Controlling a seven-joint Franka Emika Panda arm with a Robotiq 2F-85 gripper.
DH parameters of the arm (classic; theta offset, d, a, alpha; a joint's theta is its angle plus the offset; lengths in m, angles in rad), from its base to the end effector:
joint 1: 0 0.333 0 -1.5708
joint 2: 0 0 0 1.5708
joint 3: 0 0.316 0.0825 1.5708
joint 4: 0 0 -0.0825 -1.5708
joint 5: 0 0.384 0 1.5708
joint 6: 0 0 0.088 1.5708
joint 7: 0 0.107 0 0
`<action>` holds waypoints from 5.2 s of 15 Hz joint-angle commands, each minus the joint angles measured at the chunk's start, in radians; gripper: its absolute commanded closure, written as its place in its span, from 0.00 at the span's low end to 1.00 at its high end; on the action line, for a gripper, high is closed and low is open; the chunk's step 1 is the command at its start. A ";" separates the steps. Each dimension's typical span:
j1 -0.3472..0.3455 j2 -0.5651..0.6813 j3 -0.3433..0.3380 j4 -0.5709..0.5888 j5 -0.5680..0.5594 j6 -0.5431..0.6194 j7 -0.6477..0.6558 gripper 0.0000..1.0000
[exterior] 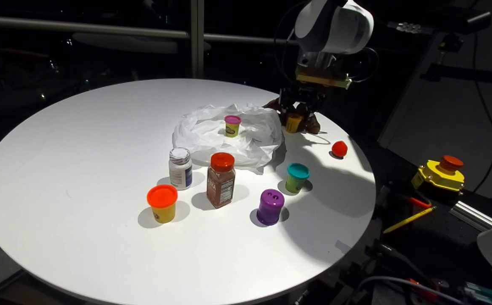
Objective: Put the things on the table into the plastic bag
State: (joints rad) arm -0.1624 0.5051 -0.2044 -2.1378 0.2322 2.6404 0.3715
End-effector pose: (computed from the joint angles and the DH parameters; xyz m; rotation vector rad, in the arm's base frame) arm 0.5295 -0.2117 0.1707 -2.8048 1.3827 -0.0251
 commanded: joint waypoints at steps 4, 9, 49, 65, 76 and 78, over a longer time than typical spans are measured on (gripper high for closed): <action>0.012 -0.012 -0.025 -0.001 -0.004 0.049 0.028 0.71; 0.077 -0.147 -0.076 -0.090 -0.106 -0.033 0.056 0.71; 0.030 -0.416 -0.051 -0.282 -0.215 -0.167 -0.273 0.00; 0.023 -0.247 -0.050 -0.453 -0.278 0.112 -0.206 0.00; 0.042 -0.185 -0.098 -0.421 -0.277 0.143 -0.131 0.58; 0.046 -0.192 -0.106 -0.421 -0.281 0.131 -0.122 0.72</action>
State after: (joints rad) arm -0.1366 0.3166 -0.2844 -2.5667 -0.0247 2.7623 0.2125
